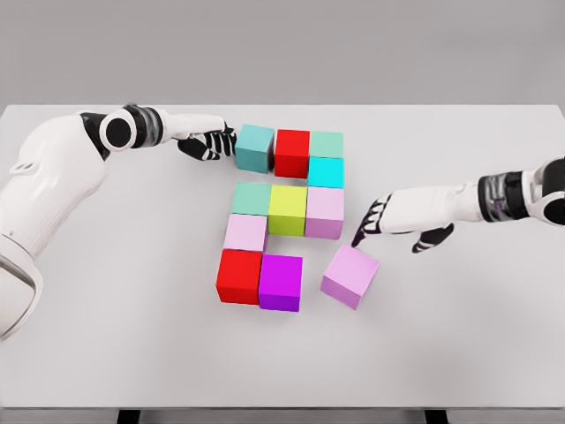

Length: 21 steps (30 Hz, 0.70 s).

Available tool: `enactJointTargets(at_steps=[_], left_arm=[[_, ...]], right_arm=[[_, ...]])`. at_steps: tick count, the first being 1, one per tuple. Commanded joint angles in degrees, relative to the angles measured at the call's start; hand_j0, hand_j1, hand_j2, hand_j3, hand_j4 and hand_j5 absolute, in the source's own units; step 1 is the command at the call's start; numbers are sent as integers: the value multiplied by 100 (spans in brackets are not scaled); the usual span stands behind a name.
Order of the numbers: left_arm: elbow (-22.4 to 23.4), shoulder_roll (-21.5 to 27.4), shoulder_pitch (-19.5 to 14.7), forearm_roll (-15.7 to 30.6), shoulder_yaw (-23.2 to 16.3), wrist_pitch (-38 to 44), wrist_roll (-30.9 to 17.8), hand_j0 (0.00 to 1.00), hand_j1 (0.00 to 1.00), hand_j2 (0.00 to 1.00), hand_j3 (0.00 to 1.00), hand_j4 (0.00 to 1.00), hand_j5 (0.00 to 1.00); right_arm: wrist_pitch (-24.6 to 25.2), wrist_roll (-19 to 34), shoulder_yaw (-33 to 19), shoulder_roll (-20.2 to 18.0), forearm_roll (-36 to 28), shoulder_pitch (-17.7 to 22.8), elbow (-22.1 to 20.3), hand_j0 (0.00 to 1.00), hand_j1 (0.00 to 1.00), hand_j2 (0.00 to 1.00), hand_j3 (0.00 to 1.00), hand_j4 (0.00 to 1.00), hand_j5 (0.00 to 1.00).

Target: Assemble the squares on the desktop into the number 2

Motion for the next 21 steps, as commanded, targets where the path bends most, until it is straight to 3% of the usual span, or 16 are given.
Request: enactJointTargets(at_steps=[1,21], left_arm=[[-3,-1,0,18,5,-22,-59,55,55,55,55,55,55],[33,17,-9,1,-3,-110,-85,55,55,55,55,55,55]], right_arm=[[13,-2,52,58,36,0,12,87,87,87,87,87,87],[13,-2,131,146,80,-9,-146,87,87,87,87,87,87]])
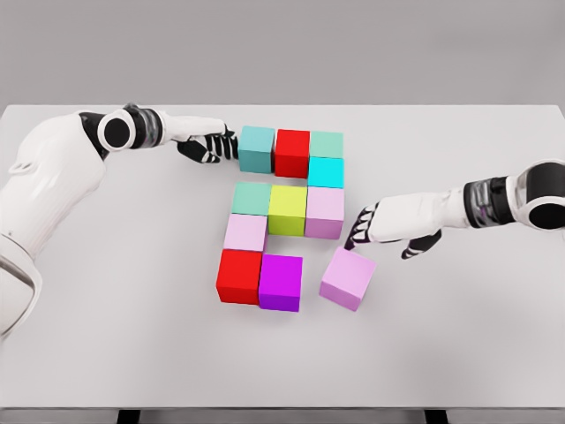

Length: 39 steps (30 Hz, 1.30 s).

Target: Assemble the squares on the desktop into the number 2

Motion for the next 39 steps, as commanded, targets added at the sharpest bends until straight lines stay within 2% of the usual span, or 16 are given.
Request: enactJointTargets(at_steps=[1,6,22,27,35,37,39], left_arm=[[35,1,-9,5,10,31,24,55,55,55,55,55,55],[115,-17,-53,-22,10,137,217,55,55,55,55,55,55],[53,-70,-114,13,10,102,332,55,55,55,55,55,55],[44,-70,-114,13,10,75,332,55,55,55,55,55,55],[36,-87,-114,22,1,40,332,55,55,55,55,55,55],[27,-87,-114,22,1,22,332,55,55,55,55,55,55],[27,-87,-114,22,1,23,332,55,55,55,55,55,55]], right_arm=[[13,-2,4,19,-31,0,-66,87,87,87,87,87,87],[13,-2,74,54,-31,0,-110,87,87,87,87,87,87],[13,-2,74,81,-31,-9,-171,87,87,87,87,87,87],[13,-2,48,72,-31,-26,-110,87,87,87,87,87,87],[13,-2,4,10,-22,-79,224,86,86,86,86,86,86],[13,-2,4,-7,-31,-167,207,80,80,80,80,80,80],[13,-2,-5,-112,-31,-158,180,67,67,67,67,67,67]])
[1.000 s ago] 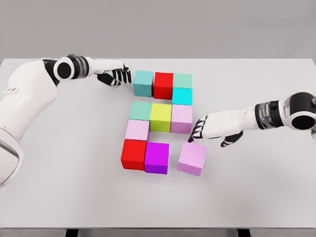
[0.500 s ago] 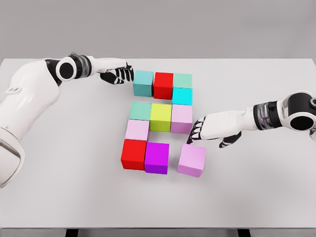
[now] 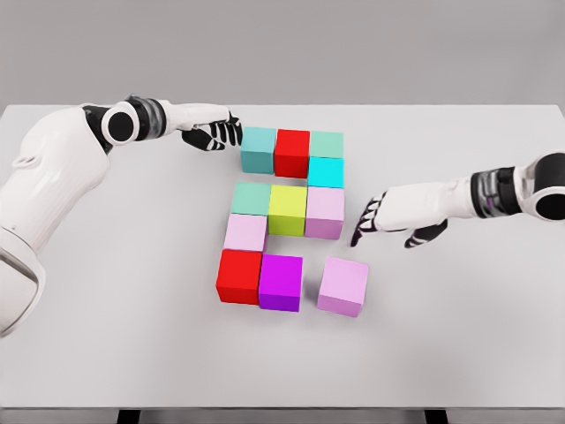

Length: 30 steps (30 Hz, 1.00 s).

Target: Assemble the squares on the desktop into the number 2

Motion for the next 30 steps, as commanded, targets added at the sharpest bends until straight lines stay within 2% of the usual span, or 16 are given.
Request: enactJointTargets(at_steps=[1,2,7,10,18,19,20,23,24,27,29,30], left_arm=[[-5,-1,0,21,15,-1,2,55,55,55,55,55,55],[-5,-1,0,21,15,-1,2,55,55,55,55,55,55],[-5,-19,-9,12,15,-115,2,55,55,55,55,55,55],[3,-19,0,12,24,-106,2,55,55,55,55,55,55],[-23,87,18,30,112,-124,-25,56,56,56,56,56,56],[-137,253,26,39,234,-176,-42,58,58,58,58,58,58],[-488,762,44,196,419,-439,-69,58,58,58,58,58,58],[-1446,2204,184,1199,419,-1283,-165,62,62,62,62,62,62],[-1605,2503,299,1287,428,-1433,-262,73,73,73,73,73,73],[-1956,2864,545,1515,472,-1541,-341,76,76,76,76,76,76],[-2229,2996,738,1691,498,-1541,-315,100,100,100,100,100,100],[-2290,3005,773,1700,516,-1541,-306,100,100,100,100,100,100]], right_arm=[[13,-1,-10,-117,-31,0,-30,55,55,55,55,55,55],[13,-1,-10,-161,-31,0,-48,46,46,46,46,46,46],[13,-1,-10,-310,-31,53,-109,18,18,18,18,18,18],[13,-1,16,-469,-31,97,-232,16,16,16,16,16,16],[13,-1,359,-478,-31,237,-241,16,16,16,16,16,16],[13,-1,403,-469,-31,255,-232,16,16,16,16,16,16],[13,-1,429,-469,-31,281,-241,16,16,16,16,16,16],[13,-1,623,-469,-31,281,-241,16,16,16,16,16,16],[13,-1,667,-469,-22,281,-241,16,16,16,16,16,16],[13,-1,737,-460,-31,272,-320,16,16,16,16,16,16],[13,-1,763,-451,-31,272,-355,16,16,16,16,16,16],[13,-1,763,-442,-31,264,-373,16,16,16,16,16,16]])
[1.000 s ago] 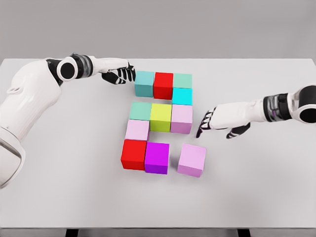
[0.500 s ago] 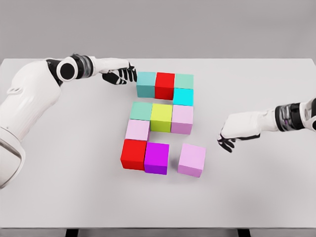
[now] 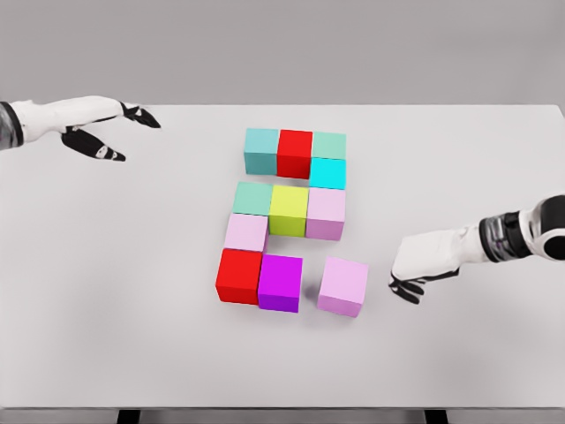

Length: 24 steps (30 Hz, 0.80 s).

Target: Assemble the squares on the desktop into the number 2

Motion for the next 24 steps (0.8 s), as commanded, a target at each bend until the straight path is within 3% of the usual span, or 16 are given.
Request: enactJointTargets(at_steps=[1,6,12,14,24], left_arm=[[-381,249,18,218,53,-59,-4,100,100,100,100,100,100],[-1567,548,633,842,53,-59,5,100,100,100,100,100,100],[-2148,706,1020,921,53,-59,-4,100,100,100,100,100,100],[-2394,988,1143,948,62,-59,5,100,100,100,100,100,100],[-2429,1023,1169,983,62,-59,-4,100,100,100,100,100,100]], right_arm=[[-4,24,43,9,-57,0,-69,17,17,17,17,17,17],[-4,24,51,-26,-65,-53,-131,18,18,18,18,18,18],[-4,24,51,-43,-74,-132,-324,19,19,19,19,19,19],[-4,24,51,-43,-74,-132,-447,19,19,19,19,19,19],[-4,24,122,27,-100,-149,-527,19,19,19,19,19,19]])
